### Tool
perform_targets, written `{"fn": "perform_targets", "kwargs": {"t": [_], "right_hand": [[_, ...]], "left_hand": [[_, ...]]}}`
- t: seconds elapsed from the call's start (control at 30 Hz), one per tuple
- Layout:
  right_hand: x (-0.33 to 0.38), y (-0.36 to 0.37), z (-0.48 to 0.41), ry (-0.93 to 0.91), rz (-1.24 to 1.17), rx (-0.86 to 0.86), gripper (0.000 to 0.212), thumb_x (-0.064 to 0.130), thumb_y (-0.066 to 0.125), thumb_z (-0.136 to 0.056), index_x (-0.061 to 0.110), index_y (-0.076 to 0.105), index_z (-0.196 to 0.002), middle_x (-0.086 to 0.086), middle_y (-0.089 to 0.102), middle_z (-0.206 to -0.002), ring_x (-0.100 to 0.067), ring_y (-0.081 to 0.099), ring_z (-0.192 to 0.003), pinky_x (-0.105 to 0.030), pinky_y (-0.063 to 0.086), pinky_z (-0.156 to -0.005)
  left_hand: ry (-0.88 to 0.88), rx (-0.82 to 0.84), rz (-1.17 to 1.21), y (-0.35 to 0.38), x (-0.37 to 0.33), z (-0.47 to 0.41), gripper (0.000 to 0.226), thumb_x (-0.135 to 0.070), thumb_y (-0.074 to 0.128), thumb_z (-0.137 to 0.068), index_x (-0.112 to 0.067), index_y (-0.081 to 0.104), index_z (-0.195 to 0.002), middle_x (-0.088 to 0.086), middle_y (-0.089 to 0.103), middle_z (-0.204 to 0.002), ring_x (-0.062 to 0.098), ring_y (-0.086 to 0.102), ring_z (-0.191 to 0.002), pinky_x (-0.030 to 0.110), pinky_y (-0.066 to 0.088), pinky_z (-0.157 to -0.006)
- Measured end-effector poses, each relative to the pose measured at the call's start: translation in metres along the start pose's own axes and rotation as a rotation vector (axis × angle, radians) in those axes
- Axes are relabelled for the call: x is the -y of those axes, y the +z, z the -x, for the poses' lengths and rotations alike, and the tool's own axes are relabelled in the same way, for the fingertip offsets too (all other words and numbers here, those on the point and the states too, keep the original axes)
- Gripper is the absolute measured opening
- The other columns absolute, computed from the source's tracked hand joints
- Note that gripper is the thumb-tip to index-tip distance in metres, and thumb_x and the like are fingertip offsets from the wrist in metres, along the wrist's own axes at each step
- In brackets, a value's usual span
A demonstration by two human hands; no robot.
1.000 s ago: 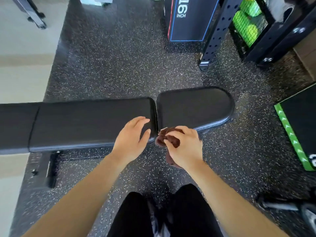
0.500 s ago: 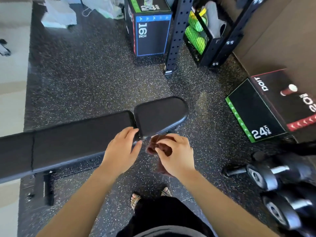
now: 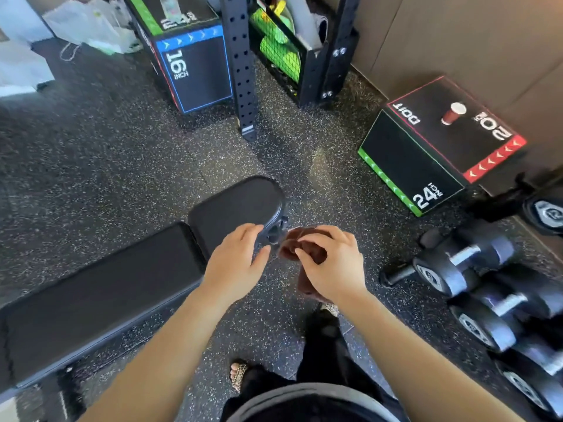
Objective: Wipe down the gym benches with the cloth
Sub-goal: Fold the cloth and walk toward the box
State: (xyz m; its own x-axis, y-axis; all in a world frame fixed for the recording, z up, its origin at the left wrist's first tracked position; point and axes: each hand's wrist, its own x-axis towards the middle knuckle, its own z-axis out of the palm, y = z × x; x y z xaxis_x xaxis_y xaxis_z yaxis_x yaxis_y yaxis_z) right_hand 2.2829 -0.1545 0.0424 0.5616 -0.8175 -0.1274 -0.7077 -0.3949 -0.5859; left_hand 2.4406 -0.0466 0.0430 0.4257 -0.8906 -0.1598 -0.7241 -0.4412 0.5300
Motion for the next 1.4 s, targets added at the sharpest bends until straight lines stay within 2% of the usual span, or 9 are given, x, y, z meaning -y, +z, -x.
{"fn": "perform_targets", "kwargs": {"t": [0.23, 0.5, 0.67, 0.77, 0.93, 1.13, 1.4], "right_hand": [[-0.084, -0.07, -0.077, 0.03, -0.013, -0.041, 0.02, 0.045, 0.065, -0.083, 0.039, 0.067, -0.102, 0.017, 0.051, -0.125, -0.018, 0.041, -0.116, -0.044, 0.044, -0.09], [-0.166, -0.137, -0.167, 0.097, -0.036, -0.076, 0.018, 0.045, 0.065, -0.083, 0.04, 0.066, -0.101, 0.018, 0.05, -0.124, -0.017, 0.04, -0.117, -0.043, 0.042, -0.089], [-0.189, -0.155, -0.22, 0.123, -0.057, -0.085, 0.02, 0.045, 0.066, -0.081, 0.041, 0.067, -0.101, 0.019, 0.052, -0.122, -0.016, 0.041, -0.116, -0.042, 0.044, -0.09], [-0.198, -0.162, -0.259, 0.114, -0.062, -0.105, 0.02, 0.044, 0.068, -0.08, 0.04, 0.068, -0.1, 0.018, 0.053, -0.119, -0.017, 0.043, -0.113, -0.039, 0.044, -0.087], [-0.214, -0.185, -0.346, 0.115, 0.005, -0.124, 0.022, 0.044, 0.068, -0.08, 0.038, 0.069, -0.101, 0.018, 0.054, -0.119, -0.018, 0.044, -0.114, -0.042, 0.045, -0.09], [-0.224, -0.223, -0.446, 0.138, 0.071, -0.142, 0.021, 0.044, 0.067, -0.08, 0.039, 0.069, -0.101, 0.017, 0.054, -0.12, -0.018, 0.043, -0.116, -0.043, 0.043, -0.091], [-0.239, -0.246, -0.538, 0.149, 0.065, -0.158, 0.02, 0.042, 0.068, -0.08, 0.038, 0.069, -0.099, 0.015, 0.056, -0.118, -0.02, 0.045, -0.114, -0.046, 0.043, -0.089]], "left_hand": [[0.067, 0.046, -0.026, 0.032, -0.094, -0.109, 0.045, -0.039, 0.04, -0.095, -0.02, 0.04, -0.135, -0.005, 0.043, -0.139, 0.015, 0.042, -0.124, 0.033, 0.04, -0.096], [0.077, 0.128, 0.007, 0.063, -0.179, -0.218, 0.047, -0.042, 0.036, -0.096, -0.025, 0.033, -0.14, -0.009, 0.034, -0.146, 0.01, 0.031, -0.132, 0.028, 0.03, -0.103], [0.105, 0.181, 0.022, 0.076, -0.198, -0.278, 0.048, -0.043, 0.035, -0.096, -0.025, 0.033, -0.141, -0.01, 0.032, -0.147, 0.008, 0.03, -0.133, 0.029, 0.03, -0.106], [0.123, 0.182, 0.028, 0.082, -0.204, -0.327, 0.048, -0.043, 0.035, -0.096, -0.024, 0.033, -0.14, -0.009, 0.033, -0.147, 0.009, 0.033, -0.132, 0.028, 0.031, -0.103], [0.198, 0.192, 0.035, 0.09, -0.221, -0.435, 0.048, -0.043, 0.035, -0.096, -0.023, 0.033, -0.14, -0.008, 0.034, -0.146, 0.009, 0.034, -0.131, 0.026, 0.03, -0.101], [0.311, 0.223, -0.061, 0.067, -0.248, -0.56, 0.049, -0.043, 0.034, -0.096, -0.022, 0.033, -0.14, -0.006, 0.034, -0.146, 0.012, 0.037, -0.13, 0.032, 0.036, -0.102], [0.317, 0.245, -0.069, 0.06, -0.261, -0.644, 0.049, -0.042, 0.036, -0.096, -0.022, 0.033, -0.14, -0.006, 0.034, -0.146, 0.012, 0.035, -0.13, 0.029, 0.034, -0.101]]}}
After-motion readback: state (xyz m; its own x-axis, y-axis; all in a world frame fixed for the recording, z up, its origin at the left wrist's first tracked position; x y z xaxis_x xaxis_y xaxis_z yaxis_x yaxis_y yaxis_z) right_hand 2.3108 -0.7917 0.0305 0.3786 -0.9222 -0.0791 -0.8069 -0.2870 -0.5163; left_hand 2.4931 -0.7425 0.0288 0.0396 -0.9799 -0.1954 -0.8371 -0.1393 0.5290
